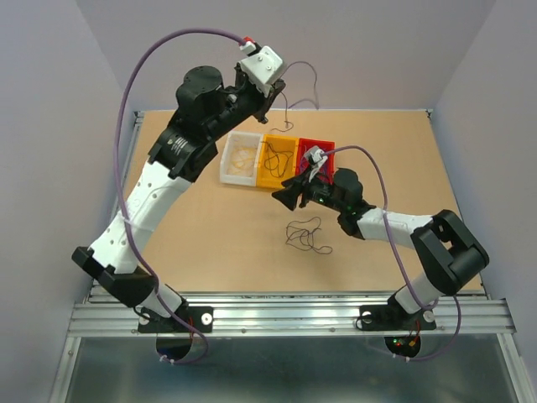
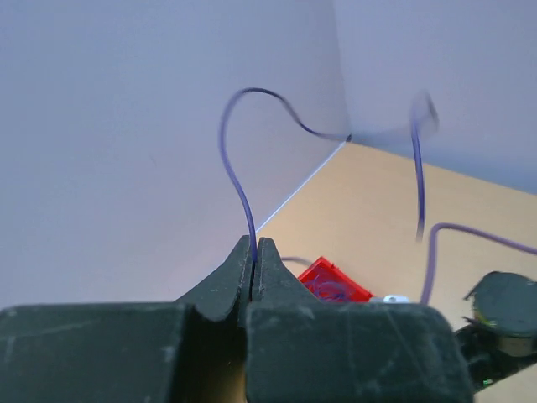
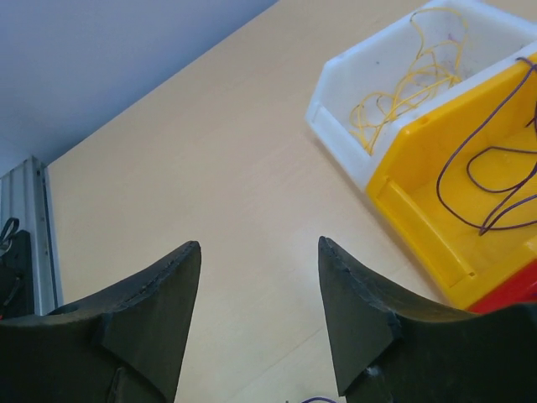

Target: Untangle the cables

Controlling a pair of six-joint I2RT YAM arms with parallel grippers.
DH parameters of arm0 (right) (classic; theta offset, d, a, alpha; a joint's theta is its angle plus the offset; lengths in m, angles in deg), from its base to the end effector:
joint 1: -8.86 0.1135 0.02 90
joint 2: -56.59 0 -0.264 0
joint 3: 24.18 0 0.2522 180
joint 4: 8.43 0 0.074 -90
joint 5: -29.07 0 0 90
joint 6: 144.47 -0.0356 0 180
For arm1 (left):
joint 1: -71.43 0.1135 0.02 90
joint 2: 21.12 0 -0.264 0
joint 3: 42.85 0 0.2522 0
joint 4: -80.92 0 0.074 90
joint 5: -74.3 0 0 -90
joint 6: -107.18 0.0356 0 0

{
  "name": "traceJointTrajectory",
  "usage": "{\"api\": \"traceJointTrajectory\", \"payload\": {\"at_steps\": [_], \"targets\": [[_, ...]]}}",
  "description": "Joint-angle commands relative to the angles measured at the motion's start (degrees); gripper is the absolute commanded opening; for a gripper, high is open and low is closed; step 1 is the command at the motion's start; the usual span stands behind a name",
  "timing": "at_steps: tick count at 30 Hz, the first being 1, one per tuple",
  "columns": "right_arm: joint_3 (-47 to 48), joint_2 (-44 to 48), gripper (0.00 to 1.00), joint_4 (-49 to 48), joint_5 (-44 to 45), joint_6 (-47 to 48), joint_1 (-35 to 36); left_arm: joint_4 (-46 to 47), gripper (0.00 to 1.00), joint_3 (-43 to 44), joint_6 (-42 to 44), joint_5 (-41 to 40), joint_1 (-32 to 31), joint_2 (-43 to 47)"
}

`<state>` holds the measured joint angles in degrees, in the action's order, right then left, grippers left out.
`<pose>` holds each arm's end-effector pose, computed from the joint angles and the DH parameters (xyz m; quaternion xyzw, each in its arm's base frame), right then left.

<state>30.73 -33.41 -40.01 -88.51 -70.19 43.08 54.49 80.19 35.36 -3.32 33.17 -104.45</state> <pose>0.2650 0.2002 0.2261 -0.2749 0.6720 0.4383 0.5299 0.2224 -0.1851 0.5618 0.3662 0.5037 -0.2018 0.7560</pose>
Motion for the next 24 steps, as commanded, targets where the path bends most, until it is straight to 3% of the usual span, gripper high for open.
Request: {"api": "traceJointTrajectory", "payload": {"at_steps": [1,8,16,24], "targets": [[-1.8,5.6,0.64,-1.9,5.2,1.3,0.2,2.6,0.0,0.2,1.0,-2.4,2.6,-5.1],[-7.8,13.8,0.64,-1.7,17.1,0.5,0.2,8.7,0.0,-3.3,0.5,1.6,7.4,-10.0],[-11.5,20.2,0.64,-0.7,22.4,0.8,0.2,11.6,0.0,-7.1,-1.6,11.3,13.0,-16.7],[-11.8,20.4,0.64,0.2,26.2,0.6,0.2,16.4,0.0,-8.6,-6.9,16.3,14.7,-17.4]]}}
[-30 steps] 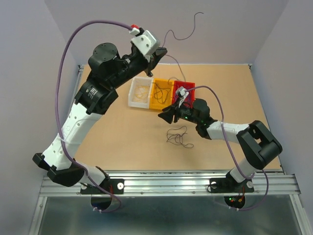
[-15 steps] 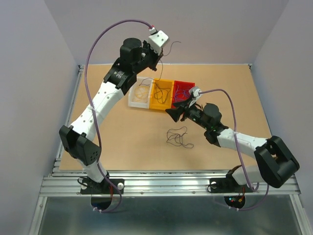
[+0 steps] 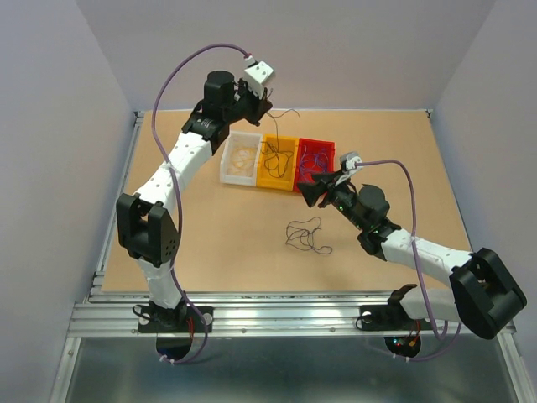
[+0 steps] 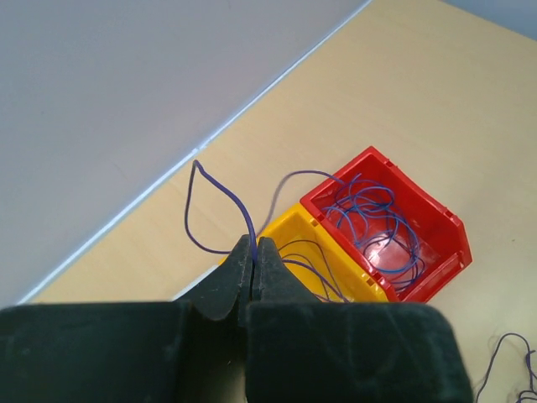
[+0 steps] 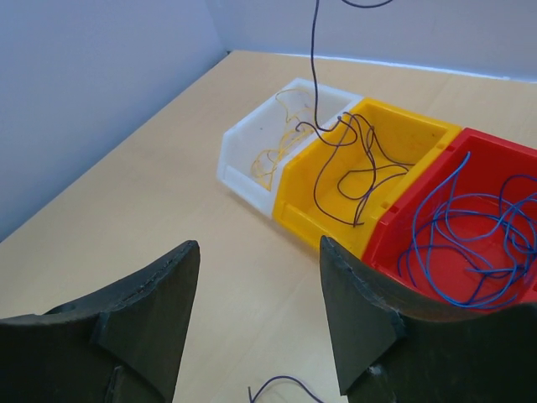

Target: Untangle the cables

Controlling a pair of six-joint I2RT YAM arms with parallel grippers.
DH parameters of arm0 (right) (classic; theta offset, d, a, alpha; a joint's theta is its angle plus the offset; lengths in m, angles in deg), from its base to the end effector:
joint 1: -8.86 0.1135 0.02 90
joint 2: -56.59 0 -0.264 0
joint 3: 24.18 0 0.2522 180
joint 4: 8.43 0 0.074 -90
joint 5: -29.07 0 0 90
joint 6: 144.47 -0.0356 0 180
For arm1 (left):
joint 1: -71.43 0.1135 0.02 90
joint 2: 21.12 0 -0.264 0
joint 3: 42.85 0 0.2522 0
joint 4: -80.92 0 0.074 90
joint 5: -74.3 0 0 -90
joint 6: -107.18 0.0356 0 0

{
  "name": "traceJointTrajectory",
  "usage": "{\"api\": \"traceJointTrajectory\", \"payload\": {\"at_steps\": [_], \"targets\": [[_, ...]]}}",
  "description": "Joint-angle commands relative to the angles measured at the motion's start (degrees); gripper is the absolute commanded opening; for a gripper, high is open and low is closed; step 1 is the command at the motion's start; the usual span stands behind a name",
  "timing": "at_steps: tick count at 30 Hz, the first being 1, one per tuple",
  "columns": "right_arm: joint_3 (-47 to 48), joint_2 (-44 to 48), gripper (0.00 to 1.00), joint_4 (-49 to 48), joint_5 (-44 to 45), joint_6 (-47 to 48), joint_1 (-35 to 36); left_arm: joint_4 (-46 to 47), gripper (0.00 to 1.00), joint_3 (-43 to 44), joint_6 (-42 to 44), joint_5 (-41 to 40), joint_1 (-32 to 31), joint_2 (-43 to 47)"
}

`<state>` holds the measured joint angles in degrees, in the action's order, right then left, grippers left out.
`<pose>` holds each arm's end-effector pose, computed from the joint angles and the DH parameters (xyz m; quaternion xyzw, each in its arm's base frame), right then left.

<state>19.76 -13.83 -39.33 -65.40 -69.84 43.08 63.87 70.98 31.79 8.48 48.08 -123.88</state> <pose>0.2188 0.1521 0.2582 -0.1394 0.6649 0.3316 0.6546 0.3906 -0.1845 0.4083 0.3689 0.6415 -0.2050 0.6407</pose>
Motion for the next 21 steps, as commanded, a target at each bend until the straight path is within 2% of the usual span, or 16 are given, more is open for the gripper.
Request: {"api": "traceJointTrajectory", "payload": {"at_steps": [1,7,10,19,21], "targets": [[-0.8,0.7,0.64,-0.5,3.3,0.2,0.2,7.1,0.0,0.7,-3.9,5.3,-0.2,1.8],[-0.9,0.9,0.64,-0.2,4.1,-0.1,0.2,8.5,0.0,-1.1,-7.1,7.5,-0.1,-0.2],[-0.9,1.0,0.64,0.2,4.1,-0.1,0.2,10.3,0.0,-5.5,-7.3,6.0,-0.2,-0.1],[-1.2,1.8,0.63,0.8,6.3,0.0,0.3,17.7,0.0,-23.2,-1.5,-9.6,-0.1,3.1],[-1.2,1.7,0.63,0.9,6.5,-0.3,0.2,17.8,0.0,-26.1,0.4,-10.4,-0.1,3.5]]}}
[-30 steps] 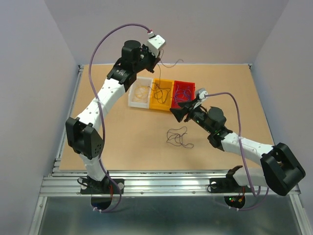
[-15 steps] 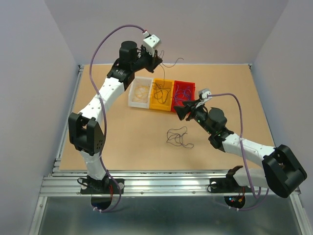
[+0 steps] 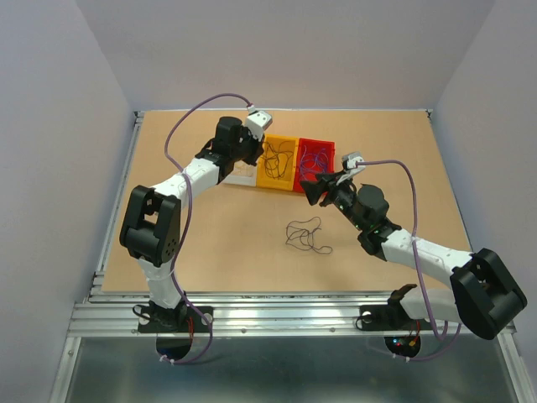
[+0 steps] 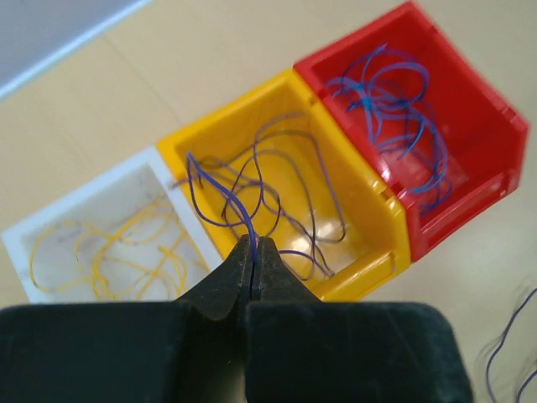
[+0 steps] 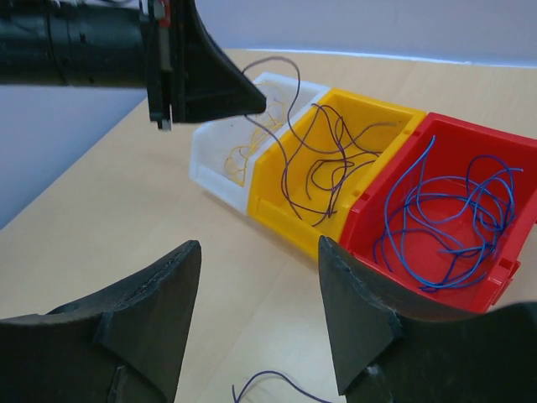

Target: Untangle the cables

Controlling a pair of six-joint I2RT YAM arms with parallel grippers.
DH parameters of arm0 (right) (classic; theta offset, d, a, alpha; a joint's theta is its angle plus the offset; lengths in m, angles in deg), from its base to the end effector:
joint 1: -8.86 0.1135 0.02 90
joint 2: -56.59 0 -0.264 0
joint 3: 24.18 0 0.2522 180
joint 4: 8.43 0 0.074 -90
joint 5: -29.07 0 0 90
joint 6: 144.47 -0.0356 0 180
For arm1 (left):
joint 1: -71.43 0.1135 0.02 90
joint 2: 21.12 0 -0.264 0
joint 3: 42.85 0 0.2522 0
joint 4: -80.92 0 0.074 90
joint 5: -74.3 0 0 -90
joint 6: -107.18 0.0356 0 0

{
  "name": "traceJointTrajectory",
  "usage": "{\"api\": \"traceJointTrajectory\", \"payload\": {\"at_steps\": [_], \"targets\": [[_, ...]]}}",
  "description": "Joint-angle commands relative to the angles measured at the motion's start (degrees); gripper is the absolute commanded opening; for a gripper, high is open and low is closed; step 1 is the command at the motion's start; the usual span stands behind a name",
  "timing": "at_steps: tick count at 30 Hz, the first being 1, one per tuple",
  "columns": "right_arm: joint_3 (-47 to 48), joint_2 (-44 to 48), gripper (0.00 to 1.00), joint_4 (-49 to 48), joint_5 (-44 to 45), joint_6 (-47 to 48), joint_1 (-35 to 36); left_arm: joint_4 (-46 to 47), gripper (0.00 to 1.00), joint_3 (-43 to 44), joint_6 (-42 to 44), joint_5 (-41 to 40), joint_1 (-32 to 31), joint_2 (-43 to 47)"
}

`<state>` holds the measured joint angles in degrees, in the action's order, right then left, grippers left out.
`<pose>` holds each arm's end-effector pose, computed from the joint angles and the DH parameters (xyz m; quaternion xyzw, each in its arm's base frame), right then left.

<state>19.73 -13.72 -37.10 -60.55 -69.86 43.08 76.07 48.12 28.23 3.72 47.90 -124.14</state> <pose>0.2205 0.1497 0.2543 -0.1110 0.6840 0.3004 0.6554 0.3886 -0.1821 0.2868 0.3312 0.7262 -0.1985 0.5688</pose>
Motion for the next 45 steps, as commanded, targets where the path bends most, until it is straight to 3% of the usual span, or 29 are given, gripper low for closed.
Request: {"api": "traceJointTrajectory", "payload": {"at_steps": [1,7,13,16,20,26,30,32,34,35,38,41,45], "targets": [[-1.0,1.5,0.63,-1.2,1.6,-0.3,0.2,5.2,0.0,-3.8,4.7,-5.5,0.1,4.0],[0.5,-0.8,0.61,-0.6,3.0,-1.5,0.2,-1.9,0.0,-2.2,9.1,-2.7,-0.3,1.4],[1.8,-2.6,0.59,0.1,5.2,-2.7,0.3,-7.3,0.0,5.4,10.8,-6.9,-3.3,-4.7],[3.9,-3.2,0.59,4.7,7.8,-3.6,0.1,-9.9,0.0,9.4,10.4,-11.1,-4.9,-8.0],[8.4,-3.2,0.59,18.9,12.9,-4.3,0.1,-15.9,0.0,17.2,8.6,-13.4,-6.3,-13.5],[6.4,3.4,0.59,23.0,14.5,-4.3,0.1,-23.6,0.0,27.0,7.1,-17.2,-8.2,-23.9],[5.0,6.8,0.59,23.8,13.6,-4.2,0.2,-23.5,0.01,27.9,6.4,-17.6,-8.2,-26.0],[4.7,7.8,0.59,24.9,13.4,-4.1,0.2,-21.5,0.13,24.7,6.4,-17.7,-8.1,-23.4],[5.4,8.1,0.59,27.4,11.8,-4.1,0.2,-18.2,0.34,20.8,6.7,-17.1,-8.2,-18.7],[6.0,7.8,0.6,28.9,10.8,-4.1,0.2,-17.7,0.38,19.7,6.7,-16.8,-8.2,-17.1],[7.6,7.4,0.64,34.9,8.3,-4.1,0.3,-16.9,0.46,17.3,6.9,-15.3,-8.2,-10.9],[8.3,6.8,0.8,38.6,1.8,-2.5,0.2,-16.6,0.54,13.7,7.4,-12.8,-8.3,-5.6],[7.5,5.8,0.92,39.4,-8.6,1.9,0.3,-16.6,0.56,11.1,7.8,-10.1,-8.4,-0.4]]}}
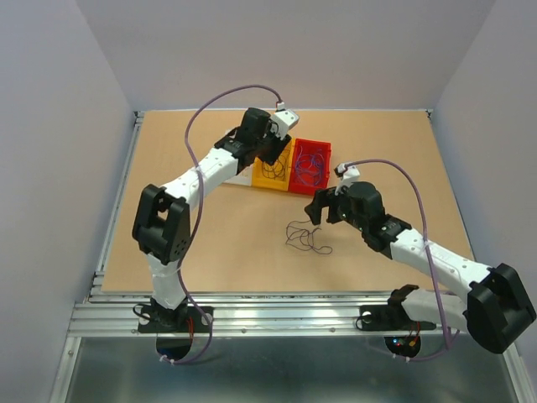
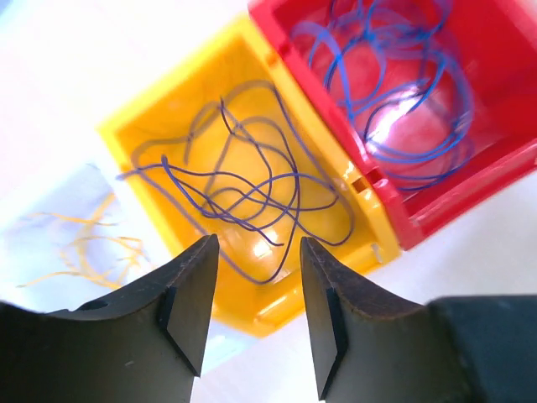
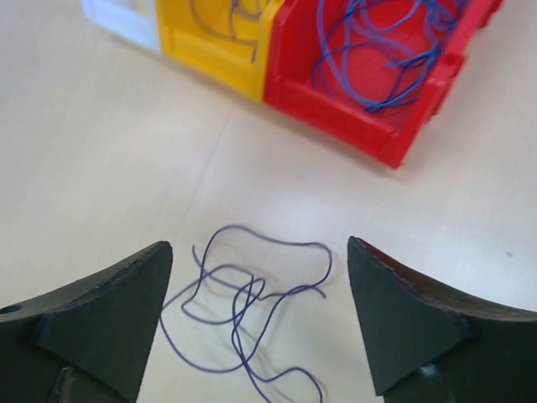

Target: Untangle the cables

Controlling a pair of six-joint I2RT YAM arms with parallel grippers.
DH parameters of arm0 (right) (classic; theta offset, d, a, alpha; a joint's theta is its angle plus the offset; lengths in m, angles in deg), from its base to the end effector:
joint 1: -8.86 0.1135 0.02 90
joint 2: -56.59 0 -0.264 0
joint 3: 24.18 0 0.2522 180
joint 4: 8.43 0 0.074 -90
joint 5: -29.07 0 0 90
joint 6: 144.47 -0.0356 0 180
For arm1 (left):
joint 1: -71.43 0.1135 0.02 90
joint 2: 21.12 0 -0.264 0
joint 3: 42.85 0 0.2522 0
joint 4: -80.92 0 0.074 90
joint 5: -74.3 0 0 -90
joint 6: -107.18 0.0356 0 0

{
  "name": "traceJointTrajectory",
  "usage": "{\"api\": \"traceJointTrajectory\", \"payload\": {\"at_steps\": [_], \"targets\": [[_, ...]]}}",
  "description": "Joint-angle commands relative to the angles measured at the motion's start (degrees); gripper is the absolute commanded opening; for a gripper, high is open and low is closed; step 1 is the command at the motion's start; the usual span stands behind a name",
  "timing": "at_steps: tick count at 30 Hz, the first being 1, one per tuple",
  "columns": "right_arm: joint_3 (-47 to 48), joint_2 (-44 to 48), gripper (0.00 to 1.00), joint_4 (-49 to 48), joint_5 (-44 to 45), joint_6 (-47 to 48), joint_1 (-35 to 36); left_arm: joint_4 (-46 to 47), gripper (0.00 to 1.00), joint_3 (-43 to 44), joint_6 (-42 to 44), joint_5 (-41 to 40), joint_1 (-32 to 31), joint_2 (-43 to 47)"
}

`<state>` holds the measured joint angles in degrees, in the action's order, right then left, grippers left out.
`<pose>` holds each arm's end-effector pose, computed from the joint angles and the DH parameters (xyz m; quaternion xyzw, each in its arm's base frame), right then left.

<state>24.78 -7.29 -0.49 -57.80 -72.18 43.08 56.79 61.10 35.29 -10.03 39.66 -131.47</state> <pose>0.2065 0.1381 0.2430 -0.1046 0.8264 0.2215 0.5069 0.3864 -0.2434 0.2773 0.3879 0.7760 -0.1016 0.4868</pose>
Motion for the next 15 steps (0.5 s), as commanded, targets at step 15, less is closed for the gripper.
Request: {"api": "traceJointTrajectory", "payload": {"at_steps": [15], "targets": [[8.3,-21.3,1.0,2.0,-17.9,22.8,4.6,7.6,0.57,-18.6,0.3,3.9,0.6,26.1]]}}
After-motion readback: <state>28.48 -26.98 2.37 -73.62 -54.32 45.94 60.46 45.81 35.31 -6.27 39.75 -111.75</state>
